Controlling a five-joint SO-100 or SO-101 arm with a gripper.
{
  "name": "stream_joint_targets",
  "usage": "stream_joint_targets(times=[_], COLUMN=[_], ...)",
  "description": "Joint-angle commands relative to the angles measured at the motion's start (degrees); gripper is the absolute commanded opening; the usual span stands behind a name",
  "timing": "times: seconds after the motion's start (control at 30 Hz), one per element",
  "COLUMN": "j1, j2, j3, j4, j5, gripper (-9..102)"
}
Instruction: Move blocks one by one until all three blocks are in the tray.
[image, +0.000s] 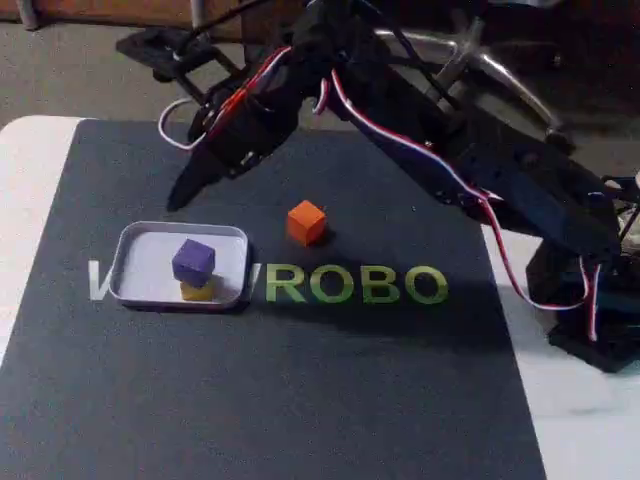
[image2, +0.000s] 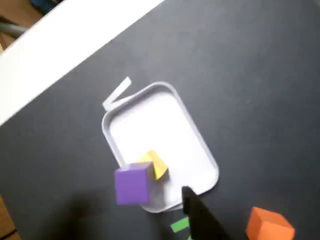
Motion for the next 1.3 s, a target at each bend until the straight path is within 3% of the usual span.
stream_joint_targets(times=[0.0,0.2,0.53,0.83,1.27], j1=[1.0,2.0,3.8,8.3,9.0], j2=[4.7,6.3,31.6,42.3,34.3], j3=[-2.0,-0.4,35.5,57.1,58.4], j4=[0.2,0.4,0.4,-0.1,-6.9], j5=[0.4,-2.3,-12.9,-22.1,-24.4], gripper=[-8,-8,-8,-8,-6])
